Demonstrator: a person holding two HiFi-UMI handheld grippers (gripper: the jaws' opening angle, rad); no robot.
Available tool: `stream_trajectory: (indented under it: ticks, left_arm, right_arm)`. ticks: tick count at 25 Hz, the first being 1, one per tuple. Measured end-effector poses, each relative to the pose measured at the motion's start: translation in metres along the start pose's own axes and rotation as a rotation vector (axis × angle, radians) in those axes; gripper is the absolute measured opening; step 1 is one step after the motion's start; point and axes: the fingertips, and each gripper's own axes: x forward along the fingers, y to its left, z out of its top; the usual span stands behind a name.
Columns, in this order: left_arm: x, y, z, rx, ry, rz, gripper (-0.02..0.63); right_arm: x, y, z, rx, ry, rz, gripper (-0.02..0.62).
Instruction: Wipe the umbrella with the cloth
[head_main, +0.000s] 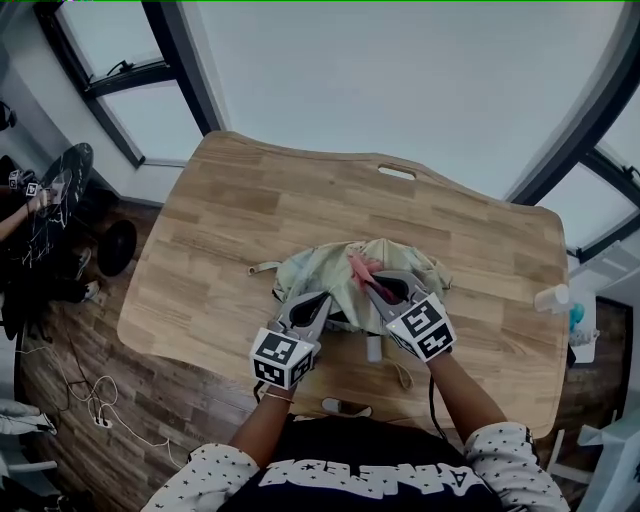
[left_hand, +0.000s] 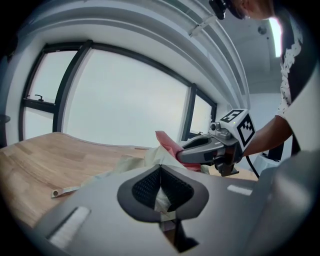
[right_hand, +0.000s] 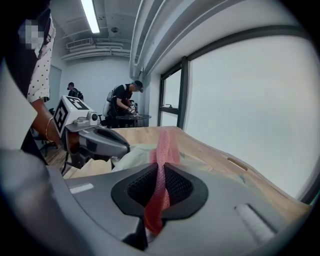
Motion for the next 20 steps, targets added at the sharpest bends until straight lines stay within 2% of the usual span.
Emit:
stream_trajectory:
  ticks: [5,14,18,20]
  left_arm:
    - [-0.004,0.000,0.001,-0.026,-0.014,0.000,0.002]
    - [-0.007,-0.004,0.002,-0.016,-0.016,0.000,0.002]
    - [-0.007,-0.006,0.003,-0.011,-0.018,-0.002,0.002]
    - [-0.007,-0.006,0.002,-0.010,-0.016,-0.003,0.002]
  right_arm:
    - [0.000,0.031,-0.014,-0.032,0.021,0.112,0.048]
    - [-0.015,0.092,-0.036,-0.096,0.082,0.302,0.046]
    - [-0.019,0.103,-0.044,-0.121,0.096,0.321,0.046]
    - [-0.023,0.101,-0.038,-0.103,0.079,0.309,0.046]
